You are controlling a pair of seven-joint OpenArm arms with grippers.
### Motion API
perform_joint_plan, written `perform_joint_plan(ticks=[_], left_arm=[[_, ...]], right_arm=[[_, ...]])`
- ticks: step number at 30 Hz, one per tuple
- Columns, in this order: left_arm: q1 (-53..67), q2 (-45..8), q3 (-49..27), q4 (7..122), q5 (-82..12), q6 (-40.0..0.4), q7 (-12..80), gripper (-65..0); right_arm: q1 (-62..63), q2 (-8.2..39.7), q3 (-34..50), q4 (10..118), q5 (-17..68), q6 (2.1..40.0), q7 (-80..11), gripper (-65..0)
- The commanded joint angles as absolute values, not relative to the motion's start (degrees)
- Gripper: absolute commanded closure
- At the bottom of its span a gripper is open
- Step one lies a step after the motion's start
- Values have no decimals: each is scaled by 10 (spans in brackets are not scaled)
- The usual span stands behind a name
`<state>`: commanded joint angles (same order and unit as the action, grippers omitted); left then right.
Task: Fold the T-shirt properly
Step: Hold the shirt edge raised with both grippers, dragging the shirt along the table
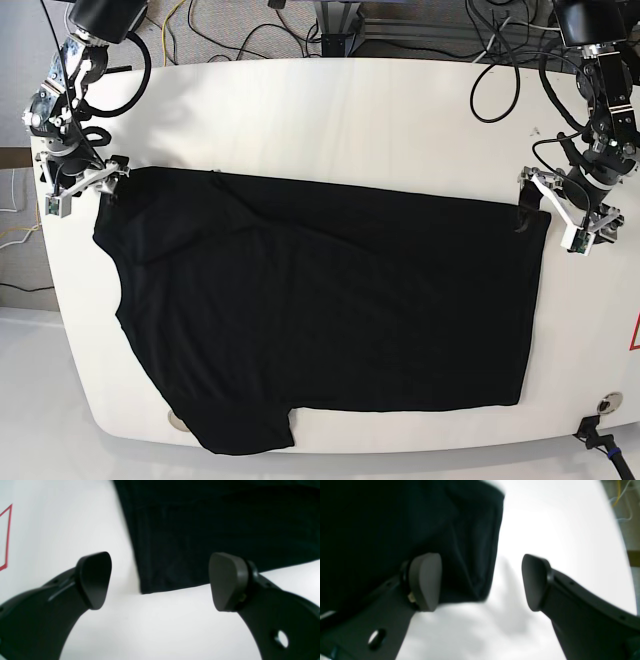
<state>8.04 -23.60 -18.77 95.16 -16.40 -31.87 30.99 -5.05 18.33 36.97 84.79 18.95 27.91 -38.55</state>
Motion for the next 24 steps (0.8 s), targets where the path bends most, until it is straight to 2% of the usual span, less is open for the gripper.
perform_joint_plan(ticks=[14, 17, 19, 23, 24], left_arm=[[84, -236, -187, 947, -163, -319, 310, -577], [82, -236, -187, 946, -163, -319, 310, -577], [81, -236, -187, 935, -163, -319, 310, -577], [67, -236, -186, 900, -163, -319, 310, -577], [63, -236, -187, 895, -163, -319, 310, -577]], right_arm=[[-49, 167, 370, 802, 189, 283, -386, -476], [-49, 166, 369, 802, 189, 283, -386, -458], [-49, 166, 369, 801, 189, 283, -386, -363], [-48, 166, 369, 794, 189, 282, -386, -26], [-46, 166, 369, 788, 189, 282, -386, 0]])
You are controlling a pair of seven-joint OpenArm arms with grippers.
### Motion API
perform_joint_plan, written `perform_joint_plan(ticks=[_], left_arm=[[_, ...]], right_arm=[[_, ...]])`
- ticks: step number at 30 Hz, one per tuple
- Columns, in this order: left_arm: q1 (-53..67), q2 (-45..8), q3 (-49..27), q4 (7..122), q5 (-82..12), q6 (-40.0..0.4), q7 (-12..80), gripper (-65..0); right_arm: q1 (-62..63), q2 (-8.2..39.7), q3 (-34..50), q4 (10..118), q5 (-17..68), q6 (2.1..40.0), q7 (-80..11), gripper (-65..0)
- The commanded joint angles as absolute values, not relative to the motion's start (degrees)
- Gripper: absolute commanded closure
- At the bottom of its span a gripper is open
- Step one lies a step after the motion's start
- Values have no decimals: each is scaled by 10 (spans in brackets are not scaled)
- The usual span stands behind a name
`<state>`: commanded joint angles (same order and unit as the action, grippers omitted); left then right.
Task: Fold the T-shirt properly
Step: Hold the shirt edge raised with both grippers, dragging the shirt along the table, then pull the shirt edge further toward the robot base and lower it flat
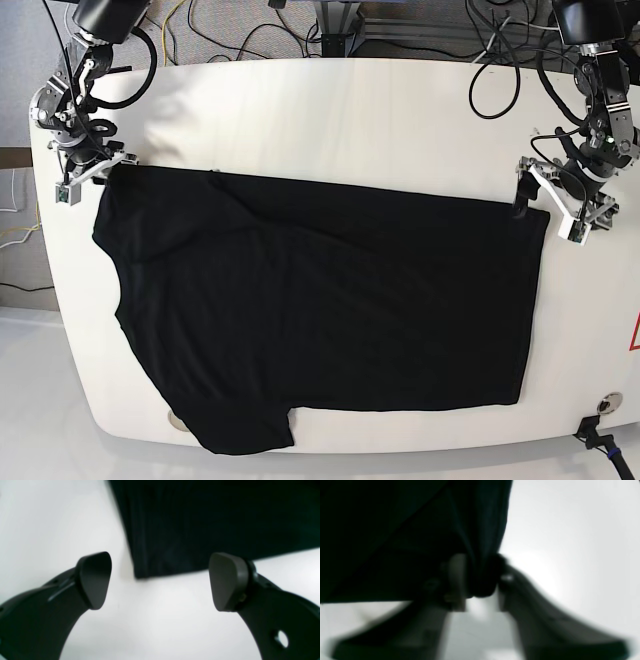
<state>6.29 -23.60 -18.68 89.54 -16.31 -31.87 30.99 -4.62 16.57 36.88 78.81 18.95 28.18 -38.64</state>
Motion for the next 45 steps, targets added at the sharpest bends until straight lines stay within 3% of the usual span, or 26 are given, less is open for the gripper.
perform_joint_plan(ticks=[21, 26, 28, 34, 40, 45], left_arm=[[-7, -235, -182, 722, -165, -319, 309, -577], [-7, -234, -160, 700, -164, -319, 272, -575], [-7, -234, -152, 683, -164, -319, 262, -537], [-15, -224, -150, 650, -164, -319, 246, -313], [-14, -224, -150, 651, -164, -319, 246, 0], [15, -224, -153, 663, -165, -320, 248, 0]], right_arm=[[-50, 166, 369, 778, 189, 282, -386, 0], [-50, 166, 369, 778, 189, 282, -386, 0], [-50, 166, 369, 778, 189, 282, -386, 0], [-50, 166, 369, 778, 189, 282, -386, 0], [-59, 166, 370, 780, 191, 282, -389, 0], [-96, 166, 371, 816, 193, 282, -390, 0]])
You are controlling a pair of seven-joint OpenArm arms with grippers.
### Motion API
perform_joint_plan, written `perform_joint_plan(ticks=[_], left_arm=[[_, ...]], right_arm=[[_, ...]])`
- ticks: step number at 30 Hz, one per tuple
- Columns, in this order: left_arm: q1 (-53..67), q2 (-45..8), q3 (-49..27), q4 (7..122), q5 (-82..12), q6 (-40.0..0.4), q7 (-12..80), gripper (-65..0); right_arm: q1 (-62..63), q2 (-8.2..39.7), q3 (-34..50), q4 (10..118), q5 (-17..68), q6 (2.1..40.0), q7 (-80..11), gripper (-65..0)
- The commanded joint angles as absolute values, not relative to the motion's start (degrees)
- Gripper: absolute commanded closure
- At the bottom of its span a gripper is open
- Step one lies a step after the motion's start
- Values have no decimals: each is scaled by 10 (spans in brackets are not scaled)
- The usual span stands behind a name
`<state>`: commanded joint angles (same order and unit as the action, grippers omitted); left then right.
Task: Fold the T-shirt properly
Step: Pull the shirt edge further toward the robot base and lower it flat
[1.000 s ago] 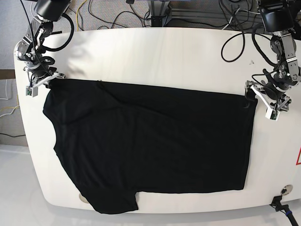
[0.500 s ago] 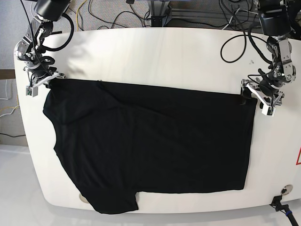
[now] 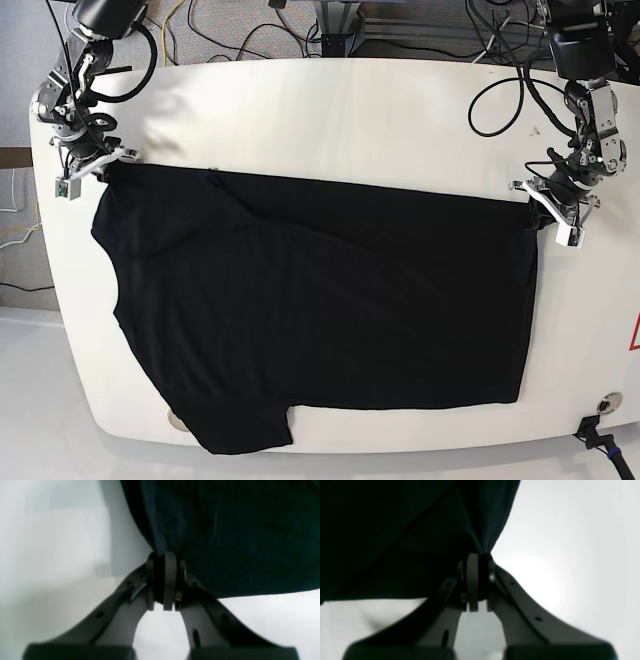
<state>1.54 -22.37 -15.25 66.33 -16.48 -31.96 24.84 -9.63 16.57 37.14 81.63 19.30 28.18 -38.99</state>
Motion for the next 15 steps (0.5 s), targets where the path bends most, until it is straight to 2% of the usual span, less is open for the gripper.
perform_joint_plan(ticks=[8, 15], left_arm=[[152, -227, -158, 808, -165, -320, 291, 0], [295, -227, -225, 943, -165, -320, 309, 0]], right_arm=[[-208, 166, 374, 919, 193, 282, -421, 0], [-300, 145, 374, 1003, 190, 282, -424, 0]])
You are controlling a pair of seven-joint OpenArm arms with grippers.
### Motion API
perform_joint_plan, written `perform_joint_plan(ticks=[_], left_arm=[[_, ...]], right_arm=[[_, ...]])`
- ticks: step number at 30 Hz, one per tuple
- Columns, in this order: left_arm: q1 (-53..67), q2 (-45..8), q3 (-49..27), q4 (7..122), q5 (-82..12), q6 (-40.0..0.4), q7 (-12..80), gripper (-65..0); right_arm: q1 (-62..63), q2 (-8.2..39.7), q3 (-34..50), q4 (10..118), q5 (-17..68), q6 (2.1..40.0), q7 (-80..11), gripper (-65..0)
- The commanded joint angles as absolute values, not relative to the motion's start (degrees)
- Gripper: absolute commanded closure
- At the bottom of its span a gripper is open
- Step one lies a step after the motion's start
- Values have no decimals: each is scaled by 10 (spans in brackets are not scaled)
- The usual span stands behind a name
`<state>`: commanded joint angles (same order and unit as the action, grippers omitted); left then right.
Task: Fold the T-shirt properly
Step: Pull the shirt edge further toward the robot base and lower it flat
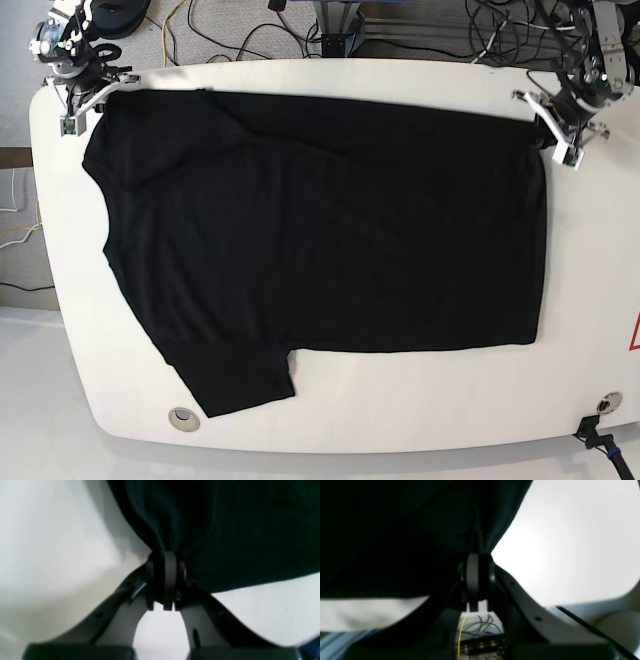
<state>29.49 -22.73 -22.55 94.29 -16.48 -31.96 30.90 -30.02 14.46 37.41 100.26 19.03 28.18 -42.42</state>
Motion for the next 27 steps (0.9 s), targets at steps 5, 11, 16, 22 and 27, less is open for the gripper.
perform_joint_plan(ticks=[5, 11, 16, 22, 27], left_arm=[[333, -227, -240, 974, -165, -320, 309, 0], [335, -227, -240, 974, -165, -320, 309, 0], [333, -227, -237, 974, -165, -320, 309, -79], [333, -226, -240, 975, -165, -320, 309, -343], [307, -226, -253, 1000, -165, -320, 308, -343]], right_arm=[[-323, 142, 374, 1021, 193, 282, -424, 0], [-323, 142, 374, 1020, 191, 282, -425, 0], [-319, 142, 373, 1019, 190, 282, -425, 0], [-319, 143, 373, 1027, 190, 281, -425, -265], [-317, 146, 382, 1063, 193, 281, -425, -427]])
